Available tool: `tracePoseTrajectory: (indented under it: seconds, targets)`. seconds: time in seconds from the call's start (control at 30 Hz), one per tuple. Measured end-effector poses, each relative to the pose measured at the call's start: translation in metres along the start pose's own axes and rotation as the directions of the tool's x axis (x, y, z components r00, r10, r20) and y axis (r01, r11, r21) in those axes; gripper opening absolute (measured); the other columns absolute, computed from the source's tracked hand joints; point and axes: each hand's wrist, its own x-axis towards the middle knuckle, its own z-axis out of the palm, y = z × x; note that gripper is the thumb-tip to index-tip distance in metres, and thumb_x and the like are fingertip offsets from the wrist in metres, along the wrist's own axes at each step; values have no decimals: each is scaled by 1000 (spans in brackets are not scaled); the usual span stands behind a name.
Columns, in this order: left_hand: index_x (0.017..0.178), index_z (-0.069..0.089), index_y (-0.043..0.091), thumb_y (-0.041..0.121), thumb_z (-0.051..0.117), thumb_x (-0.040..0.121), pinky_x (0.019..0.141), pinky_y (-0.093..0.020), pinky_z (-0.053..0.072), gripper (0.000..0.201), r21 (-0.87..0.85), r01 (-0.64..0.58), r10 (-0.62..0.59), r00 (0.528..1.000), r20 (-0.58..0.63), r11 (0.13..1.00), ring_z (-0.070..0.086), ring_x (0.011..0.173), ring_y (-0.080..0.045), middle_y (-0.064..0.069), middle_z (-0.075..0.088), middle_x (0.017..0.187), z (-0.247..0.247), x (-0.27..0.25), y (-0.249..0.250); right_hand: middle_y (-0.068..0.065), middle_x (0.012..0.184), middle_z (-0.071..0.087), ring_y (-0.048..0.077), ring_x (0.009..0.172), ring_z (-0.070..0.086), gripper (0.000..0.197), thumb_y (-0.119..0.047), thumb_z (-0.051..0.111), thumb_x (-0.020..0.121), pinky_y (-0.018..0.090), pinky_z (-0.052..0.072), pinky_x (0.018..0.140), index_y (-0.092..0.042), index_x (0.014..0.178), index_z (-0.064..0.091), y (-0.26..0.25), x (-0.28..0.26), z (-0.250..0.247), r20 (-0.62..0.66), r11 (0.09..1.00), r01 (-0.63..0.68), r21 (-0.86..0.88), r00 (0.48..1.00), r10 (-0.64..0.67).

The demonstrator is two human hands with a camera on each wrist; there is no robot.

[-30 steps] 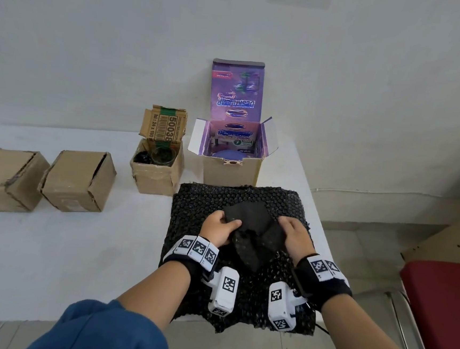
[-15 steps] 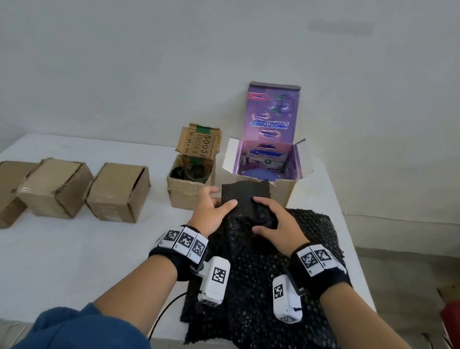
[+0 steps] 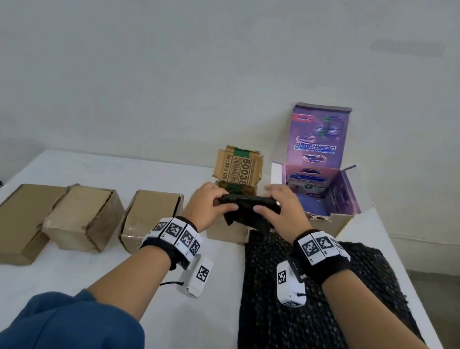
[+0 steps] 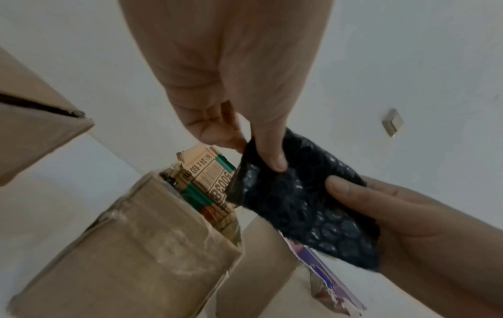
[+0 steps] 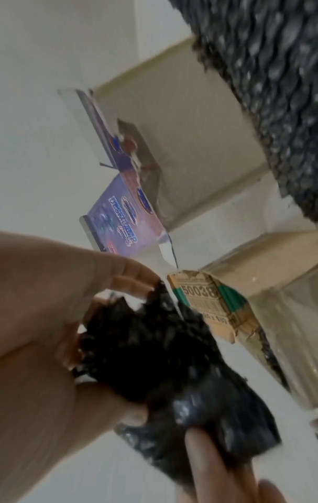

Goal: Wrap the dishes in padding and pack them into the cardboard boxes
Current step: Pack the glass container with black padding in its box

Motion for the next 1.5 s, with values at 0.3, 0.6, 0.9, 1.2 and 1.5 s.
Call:
tracePoseTrajectory:
  seconds: [0.3, 0.6, 0.9, 1.2, 1.5]
  targets:
    - [112, 58, 19, 11, 67, 83, 72, -16, 44, 32, -36, -61, 61, 998, -11, 997, 58, 86, -13, 1, 57, 106, -10, 31, -46, 6, 107, 59, 22, 93, 56, 23, -8, 55, 90, 30, 47, 83, -13, 110, 45, -28, 51, 39, 21, 996, -67, -57, 997, 69]
    - [120, 59, 23, 50, 67, 78, 96, -29, 38, 50, 293, -344, 257, 920, 296, 892, 42, 115, -14, 7, 58, 120, -3, 35, -78, 6, 109, 58, 27, 105, 53, 20, -11, 64, 81, 37, 42, 95, -16, 101, 65, 8, 55, 70, 258, 938, 57, -341, 966, 35]
    - [115, 63, 31, 49, 50, 89, 92, -33, 23, 35, 495, -422, 236, 888, 394, 760, 35, 109, -19, 11, 62, 108, 4, 40, -70, -1, 115, 54, 21, 114, 42, 42, -45, 55, 82, 38, 28, 96, -27, 119, 45, 5, 53, 63, 413, 860, 115, -497, 903, 118]
    - [107, 68, 27, 45, 37, 96, 95, -37, 19, 37, 574, -415, 204, 895, 396, 706, 33, 111, -21, 9, 60, 103, 14, 32, -68, 2, 117, 45, 22, 116, 34, 35, -43, 43, 95, 41, 27, 101, -22, 110, 66, 14, 40, 71, 381, 784, 144, -604, 916, 126]
    - [105, 62, 25, 35, 58, 87, 86, -31, 37, 21, 343, -264, 276, 961, 15, 901, 45, 104, -15, 8, 57, 104, 29, -1, -45, 8, 98, 63, 16, 89, 52, 15, -19, 59, 90, 25, 40, 85, -10, 97, 68, 17, 6, 24, 138, 991, -26, -134, 989, 44]
